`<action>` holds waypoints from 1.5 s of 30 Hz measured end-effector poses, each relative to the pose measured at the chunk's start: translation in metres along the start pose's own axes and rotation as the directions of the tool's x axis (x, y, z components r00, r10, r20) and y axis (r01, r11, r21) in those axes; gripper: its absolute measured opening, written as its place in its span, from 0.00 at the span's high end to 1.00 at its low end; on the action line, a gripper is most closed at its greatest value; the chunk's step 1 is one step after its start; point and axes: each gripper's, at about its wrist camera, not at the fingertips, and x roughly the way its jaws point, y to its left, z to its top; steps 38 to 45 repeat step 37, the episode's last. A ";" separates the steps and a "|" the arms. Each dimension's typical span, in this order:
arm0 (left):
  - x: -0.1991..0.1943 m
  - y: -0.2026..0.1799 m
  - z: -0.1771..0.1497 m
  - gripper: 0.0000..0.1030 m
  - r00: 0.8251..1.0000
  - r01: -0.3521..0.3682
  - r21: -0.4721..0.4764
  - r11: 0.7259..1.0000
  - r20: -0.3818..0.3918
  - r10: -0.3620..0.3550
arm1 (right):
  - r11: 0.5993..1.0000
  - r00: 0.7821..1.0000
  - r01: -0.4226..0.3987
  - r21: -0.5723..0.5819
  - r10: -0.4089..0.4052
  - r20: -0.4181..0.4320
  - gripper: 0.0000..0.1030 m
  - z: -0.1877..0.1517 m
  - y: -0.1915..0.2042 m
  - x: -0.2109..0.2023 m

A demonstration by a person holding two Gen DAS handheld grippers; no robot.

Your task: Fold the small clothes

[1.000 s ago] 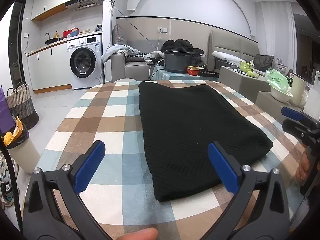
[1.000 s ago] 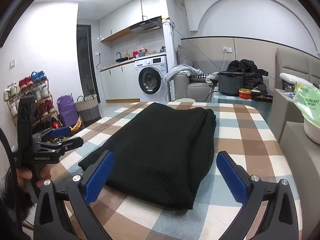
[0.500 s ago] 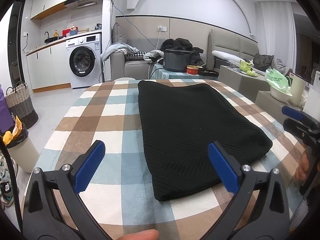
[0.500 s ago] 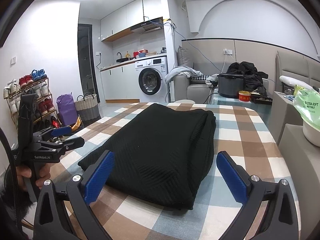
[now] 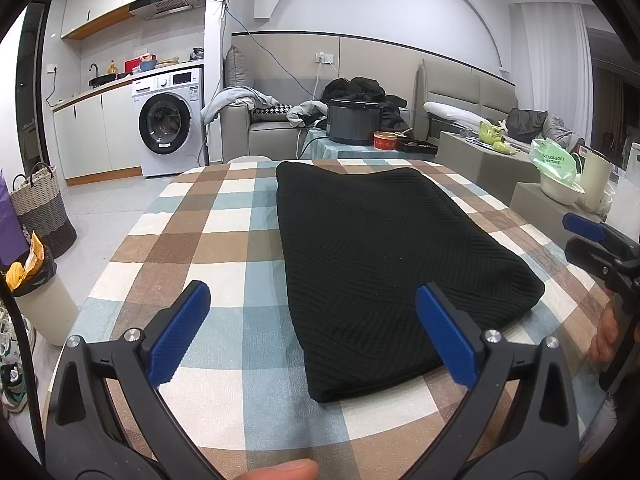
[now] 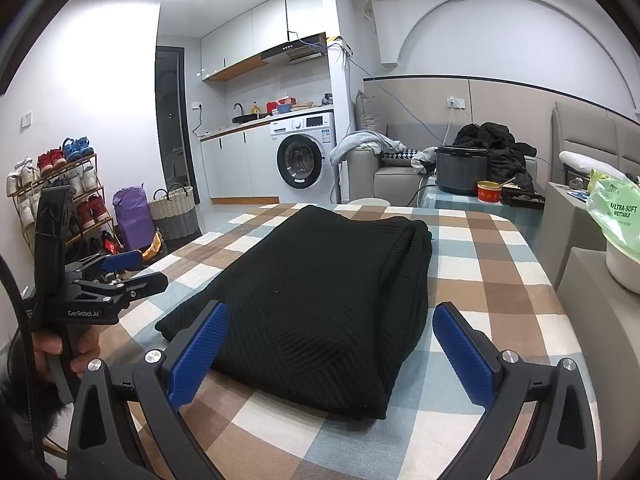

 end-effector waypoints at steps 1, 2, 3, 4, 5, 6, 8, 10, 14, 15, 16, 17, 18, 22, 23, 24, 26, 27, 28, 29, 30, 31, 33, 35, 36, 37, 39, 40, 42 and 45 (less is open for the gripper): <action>0.000 0.000 0.000 0.01 1.000 -0.001 0.001 1.000 0.000 0.001 | 1.000 1.000 0.000 0.002 0.000 0.000 0.00 0.000 0.000 0.000; 0.000 0.000 0.000 0.01 1.000 0.001 0.000 1.000 0.000 -0.001 | 1.000 1.000 -0.001 0.005 0.001 0.000 0.00 0.000 -0.001 0.000; 0.000 0.000 0.000 0.01 1.000 0.001 0.000 1.000 -0.001 -0.001 | 1.000 1.000 -0.001 0.006 0.001 0.000 0.00 0.000 -0.001 0.000; 0.000 0.000 0.000 0.01 1.000 -0.001 0.000 1.000 -0.001 0.001 | 1.000 1.000 -0.002 0.007 0.002 0.000 0.00 0.000 -0.001 0.000; 0.000 0.000 0.000 0.01 1.000 0.001 0.000 1.000 -0.001 -0.001 | 1.000 1.000 -0.002 0.008 0.002 -0.001 0.00 0.000 -0.001 0.001; 0.000 0.000 0.000 0.01 1.000 0.001 -0.001 1.000 0.000 -0.001 | 1.000 1.000 -0.002 0.008 0.002 -0.001 0.00 0.000 -0.001 0.000; 0.000 0.000 0.000 0.01 1.000 0.001 0.000 1.000 -0.001 -0.001 | 1.000 1.000 -0.002 0.007 0.002 -0.001 0.00 0.000 -0.001 0.000; 0.000 0.000 0.001 0.01 1.000 0.000 0.001 1.000 0.000 0.000 | 1.000 1.000 -0.001 0.007 0.001 0.000 0.00 0.000 -0.001 0.000; 0.000 0.000 0.001 0.01 1.000 0.001 0.000 1.000 0.000 -0.001 | 1.000 1.000 -0.001 0.009 0.001 -0.002 0.00 0.000 -0.001 0.001; -0.001 0.000 0.001 0.01 1.000 0.001 0.000 1.000 0.000 -0.001 | 1.000 1.000 -0.001 0.009 0.001 -0.001 0.00 0.000 -0.001 0.000; 0.000 0.000 0.000 0.01 1.000 0.000 -0.001 1.000 -0.001 0.000 | 1.000 1.000 -0.002 0.009 0.002 0.000 0.00 0.000 -0.001 0.000; -0.001 0.000 0.001 0.01 1.000 0.001 0.000 1.000 0.000 -0.001 | 1.000 1.000 -0.003 0.009 0.003 -0.001 0.00 0.000 -0.001 0.001; -0.001 0.000 0.001 0.01 1.000 0.001 0.000 1.000 0.001 -0.001 | 1.000 1.000 -0.001 0.008 0.001 -0.002 0.00 0.000 -0.001 0.000; -0.001 0.000 0.001 0.01 1.000 0.001 0.002 1.000 0.000 -0.001 | 1.000 1.000 -0.001 0.009 0.001 -0.002 0.00 0.000 -0.001 0.000; 0.000 0.000 0.001 0.01 1.000 0.001 0.001 1.000 0.000 -0.001 | 1.000 1.000 -0.001 0.008 0.001 -0.001 0.00 0.000 -0.001 0.000; -0.001 0.000 0.000 0.01 1.000 0.001 0.001 1.000 0.000 -0.001 | 1.000 1.000 0.000 0.009 0.000 -0.002 0.00 0.000 -0.001 0.001; -0.001 -0.001 0.001 0.01 1.000 0.000 0.001 1.000 0.001 0.000 | 1.000 1.000 0.000 0.009 0.000 -0.003 0.00 0.000 -0.001 0.001; 0.000 -0.001 0.001 0.01 1.000 0.001 0.002 1.000 0.000 -0.001 | 1.000 1.000 0.000 0.009 0.000 -0.003 0.00 0.000 -0.001 0.000; 0.000 -0.001 0.000 0.01 1.000 0.001 0.003 1.000 0.000 -0.001 | 1.000 1.000 -0.001 0.009 0.001 -0.003 0.00 0.000 -0.001 0.000; -0.001 -0.001 0.001 0.01 1.000 0.000 0.003 1.000 0.001 0.000 | 1.000 1.000 -0.001 0.009 0.001 -0.003 0.00 -0.001 -0.001 0.000; -0.001 -0.001 0.001 0.01 1.000 0.000 0.003 1.000 0.001 0.000 | 1.000 1.000 -0.001 0.009 0.001 -0.003 0.00 0.000 -0.001 0.000; -0.001 -0.001 0.001 0.01 1.000 0.004 0.003 1.000 0.001 -0.004 | 1.000 1.000 -0.001 0.009 0.001 -0.003 0.00 0.000 -0.001 0.000; -0.001 -0.001 0.001 0.01 1.000 0.002 0.002 1.000 0.002 -0.002 | 1.000 1.000 -0.001 0.010 0.001 -0.005 0.00 -0.001 -0.001 0.001; -0.001 -0.001 0.001 0.01 1.000 0.004 0.003 1.000 0.001 -0.004 | 1.000 1.000 -0.003 0.010 0.003 -0.004 0.00 -0.001 -0.001 0.000; -0.001 -0.001 0.001 0.01 1.000 0.004 0.003 1.000 0.002 -0.004 | 1.000 1.000 -0.002 0.010 0.002 -0.004 0.00 -0.001 -0.001 0.001; -0.001 -0.001 0.001 0.01 1.000 0.004 0.003 1.000 0.002 -0.004 | 1.000 1.000 -0.001 0.010 0.001 -0.004 0.00 0.000 -0.001 0.001; -0.001 -0.001 0.001 0.01 1.000 0.004 0.003 1.000 0.002 -0.004 | 1.000 1.000 -0.001 0.010 0.001 -0.004 0.00 0.000 -0.001 0.001; -0.001 -0.001 0.001 0.01 1.000 0.004 0.003 1.000 0.002 -0.004 | 1.000 1.000 -0.001 0.010 0.001 -0.004 0.00 0.000 -0.001 0.001; -0.001 -0.001 0.001 0.01 1.000 0.004 0.003 1.000 0.002 -0.004 | 1.000 1.000 -0.001 0.010 0.001 -0.004 0.00 0.000 -0.001 0.001; -0.001 -0.001 0.001 0.01 1.000 0.004 0.003 1.000 0.002 -0.004 | 1.000 1.000 -0.001 0.010 0.001 -0.004 0.00 0.000 -0.001 0.001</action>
